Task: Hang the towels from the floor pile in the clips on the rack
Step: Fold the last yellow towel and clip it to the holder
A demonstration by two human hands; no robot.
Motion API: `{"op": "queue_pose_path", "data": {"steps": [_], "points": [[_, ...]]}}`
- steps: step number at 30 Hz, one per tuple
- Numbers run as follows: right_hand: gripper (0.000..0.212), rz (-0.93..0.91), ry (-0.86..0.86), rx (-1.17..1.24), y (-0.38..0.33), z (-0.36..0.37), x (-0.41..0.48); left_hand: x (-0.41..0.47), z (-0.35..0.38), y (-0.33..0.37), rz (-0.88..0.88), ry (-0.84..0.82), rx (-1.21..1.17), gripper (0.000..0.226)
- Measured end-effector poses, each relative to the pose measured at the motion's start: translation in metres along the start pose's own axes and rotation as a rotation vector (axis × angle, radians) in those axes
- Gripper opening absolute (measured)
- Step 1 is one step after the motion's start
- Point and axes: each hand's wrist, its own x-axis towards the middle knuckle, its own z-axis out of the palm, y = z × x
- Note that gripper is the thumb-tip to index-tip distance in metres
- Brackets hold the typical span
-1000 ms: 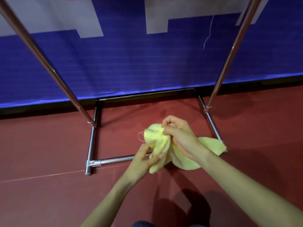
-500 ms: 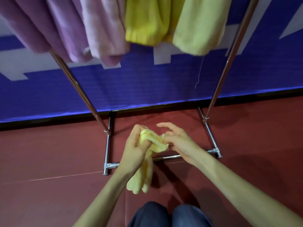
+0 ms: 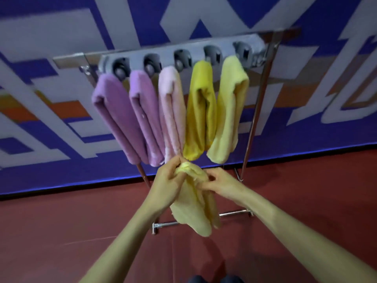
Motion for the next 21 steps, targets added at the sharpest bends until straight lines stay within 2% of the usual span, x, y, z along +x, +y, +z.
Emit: {"op": "queue_pose_path", "data": {"steps": [2, 4, 7, 10, 12, 15, 19, 21], "points": [[0.019, -0.052, 0.134, -0.098, -0.044, -0.012, -0.013, 0.001, -0.019, 0.036, 0.041, 0.008, 0.113, 0.02], [0.018, -0.096, 0.212, -0.092, -0.091, -0.022, -0.025, 0.001, -0.036, 0.064, 0.053, 0.006, 0.265, 0.025], [0.014, -0.138, 0.226, -0.014, -0.156, -0.035, -0.042, -0.003, -0.058, 0.095, 0.008, -0.03, 0.347, 0.016], [0.013, -0.161, 0.218, -0.009, -0.201, -0.045, -0.054, -0.006, -0.078, 0.114, -0.025, -0.077, 0.381, 0.03], [0.029, -0.163, 0.226, -0.001, -0.219, -0.05, -0.058, -0.006, -0.087, 0.121, -0.001, -0.081, 0.434, 0.024], [0.015, -0.197, 0.234, 0.042, -0.238, -0.054, -0.063, -0.006, -0.099, 0.121, -0.052, -0.041, 0.458, 0.025], [0.024, -0.188, 0.258, 0.165, -0.251, -0.057, -0.069, -0.016, -0.113, 0.108, -0.227, -0.005, 0.397, 0.016], [0.019, -0.186, 0.248, 0.226, -0.253, -0.058, -0.071, -0.024, -0.117, 0.101, -0.321, 0.03, 0.326, 0.009]]}}
